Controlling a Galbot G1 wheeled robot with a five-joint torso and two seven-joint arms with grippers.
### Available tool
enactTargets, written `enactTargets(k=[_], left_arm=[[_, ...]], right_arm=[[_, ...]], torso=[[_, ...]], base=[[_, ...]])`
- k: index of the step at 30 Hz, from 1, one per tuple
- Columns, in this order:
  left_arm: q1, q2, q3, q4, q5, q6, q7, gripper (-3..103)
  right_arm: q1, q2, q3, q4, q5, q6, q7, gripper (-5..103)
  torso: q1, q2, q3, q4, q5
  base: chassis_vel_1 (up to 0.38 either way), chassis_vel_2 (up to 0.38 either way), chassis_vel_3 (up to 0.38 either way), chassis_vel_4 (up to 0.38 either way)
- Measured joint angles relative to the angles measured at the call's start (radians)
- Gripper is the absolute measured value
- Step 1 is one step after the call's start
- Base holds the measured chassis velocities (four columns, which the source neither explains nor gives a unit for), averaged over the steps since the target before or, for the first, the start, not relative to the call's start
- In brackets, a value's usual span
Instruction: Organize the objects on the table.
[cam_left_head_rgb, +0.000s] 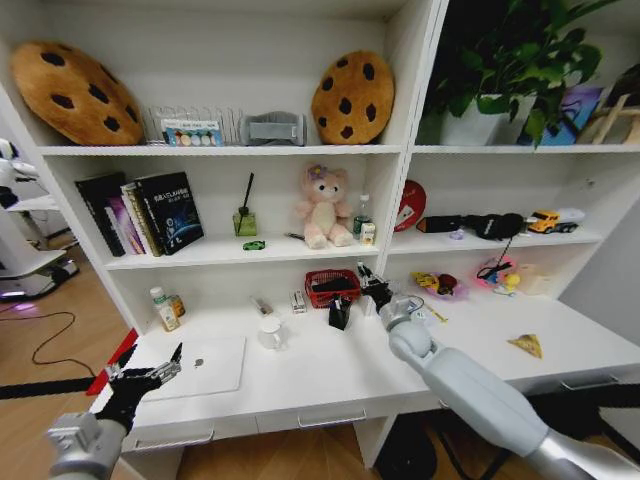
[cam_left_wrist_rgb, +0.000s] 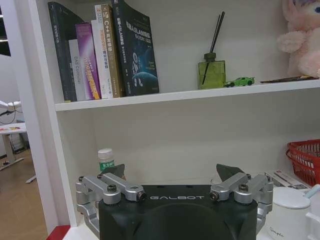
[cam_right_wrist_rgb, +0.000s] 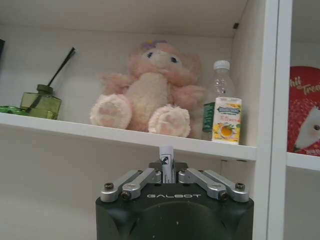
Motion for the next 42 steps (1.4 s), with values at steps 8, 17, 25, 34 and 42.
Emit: enactTargets(k=[8, 17, 25, 34, 42], left_arm=[[0.000, 0.000, 0.000, 0.000, 0.000, 0.000, 0.000, 100], [0.000, 0.000, 0.000, 0.000, 0.000, 0.000, 0.000, 100], [0.000, 0.000, 0.000, 0.000, 0.000, 0.000, 0.000, 100], [0.000, 0.000, 0.000, 0.000, 0.000, 0.000, 0.000, 100], [0.000, 0.000, 0.000, 0.000, 0.000, 0.000, 0.000, 100]], right_arm=[[0.024, 0.095, -0.049, -0.182, -0.092, 0.184, 0.031, 10], [0.015, 0.160, -0.067, -0.227, -0.084, 0.187, 0.086, 9], [-0.011, 0.162, -0.061, -0.204, -0.082, 0.168, 0.122, 10], [-0.025, 0.178, -0.061, -0.261, -0.082, 0.179, 0.117, 19], [-0.029, 0.186, -0.065, -0.280, -0.070, 0.177, 0.104, 40]], torso=[[0.000, 0.000, 0.000, -0.0002, -0.0002], [0.000, 0.000, 0.000, 0.0000, 0.0000], [0.000, 0.000, 0.000, -0.0001, 0.0000], [0.000, 0.000, 0.000, 0.0000, 0.0003], [0.000, 0.000, 0.000, -0.0002, 0.0002]], base=[[0.000, 0.000, 0.000, 0.000], [0.000, 0.000, 0.000, 0.000], [0.000, 0.000, 0.000, 0.000], [0.000, 0.000, 0.000, 0.000], [0.000, 0.000, 0.000, 0.000]])
